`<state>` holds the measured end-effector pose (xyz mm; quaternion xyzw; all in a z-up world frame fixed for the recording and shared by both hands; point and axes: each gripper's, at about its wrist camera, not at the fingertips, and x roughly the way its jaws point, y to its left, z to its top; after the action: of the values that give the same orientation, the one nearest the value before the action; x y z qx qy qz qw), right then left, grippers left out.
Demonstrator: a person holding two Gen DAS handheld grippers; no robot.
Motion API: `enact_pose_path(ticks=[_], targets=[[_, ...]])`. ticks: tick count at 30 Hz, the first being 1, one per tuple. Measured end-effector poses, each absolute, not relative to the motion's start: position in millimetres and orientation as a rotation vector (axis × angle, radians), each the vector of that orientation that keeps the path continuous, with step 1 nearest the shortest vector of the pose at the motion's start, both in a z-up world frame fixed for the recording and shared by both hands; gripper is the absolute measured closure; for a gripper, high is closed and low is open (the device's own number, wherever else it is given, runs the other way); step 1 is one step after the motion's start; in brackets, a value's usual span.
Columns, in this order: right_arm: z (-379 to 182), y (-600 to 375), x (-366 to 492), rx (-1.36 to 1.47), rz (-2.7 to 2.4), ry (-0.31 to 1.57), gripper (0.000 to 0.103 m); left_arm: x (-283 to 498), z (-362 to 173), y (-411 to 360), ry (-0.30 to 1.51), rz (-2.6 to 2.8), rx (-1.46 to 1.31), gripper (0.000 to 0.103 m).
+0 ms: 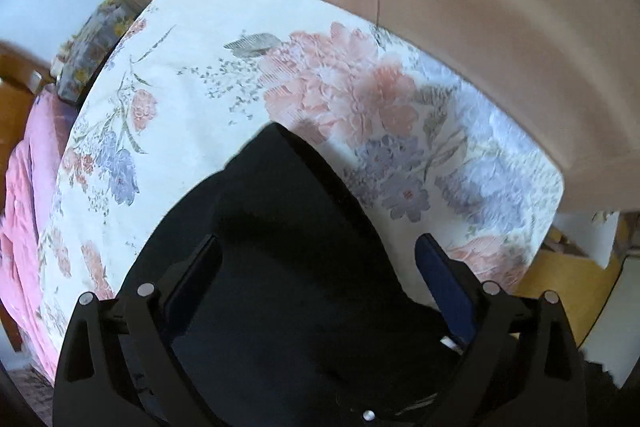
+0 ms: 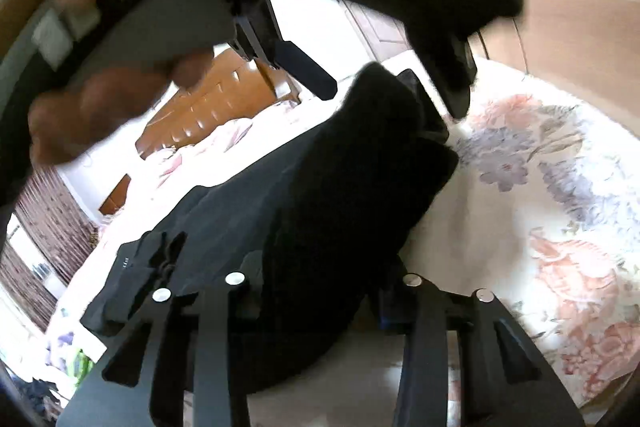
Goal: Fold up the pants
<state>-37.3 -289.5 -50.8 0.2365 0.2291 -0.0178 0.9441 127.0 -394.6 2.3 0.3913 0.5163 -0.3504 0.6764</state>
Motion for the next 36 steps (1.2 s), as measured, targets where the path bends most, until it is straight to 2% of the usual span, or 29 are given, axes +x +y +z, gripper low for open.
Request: enact_pose_path(ticks=[7,12,14,16,17,19,20,21,22,23,27,30,36], targets=[[-30,-249,-42,0.256,-0.137,0.435,0.071,108,-6,-408,1.219,-0.693,1.054,0.005],[-27,-240,-42,0.202,-0.168,0.437,0.071,103,-23,-403,1.190,-0.586,1.253,0.005],[-28,-241,-40,0.199,-0.177,0.444,0.071,102,-37,-400,1.121,-0.485,1.387,0.008],[-28,-240,-38,0.198,-0.182,0.451,0.071,107,-45,-396,1.123,-0.450,1.402,0.039],[-28,-239,-37,0.201,-0.179,0.458,0.071,108,-47,-394,1.163,-0.483,1.376,0.066],[-29,-240,-37,0.222,-0.173,0.470,0.068,100,-44,-390,1.117,-0.524,1.387,0.073],[-30,-241,-38,0.235,-0.168,0.476,0.066,99,-41,-387,1.101,-0.533,1.385,0.075],[-31,-242,-40,0.245,-0.156,0.481,0.043,99,-36,-383,1.096,-0.547,1.364,0.076],[-33,-242,-42,0.261,-0.131,0.487,0.015,101,-25,-377,1.091,-0.566,1.318,0.077],[-35,-243,-47,0.273,-0.107,0.477,0.012,104,-16,-372,1.089,-0.579,1.287,0.077],[-43,-226,-42,0.289,0.020,0.519,0.012,116,31,-339,1.086,-0.655,1.111,0.079],[-45,-203,-37,0.250,0.087,0.544,0.026,124,63,-310,1.075,-0.695,0.981,0.079],[-39,-147,-26,0.089,0.133,0.563,0.026,131,138,-205,0.985,-0.756,0.681,0.080]])
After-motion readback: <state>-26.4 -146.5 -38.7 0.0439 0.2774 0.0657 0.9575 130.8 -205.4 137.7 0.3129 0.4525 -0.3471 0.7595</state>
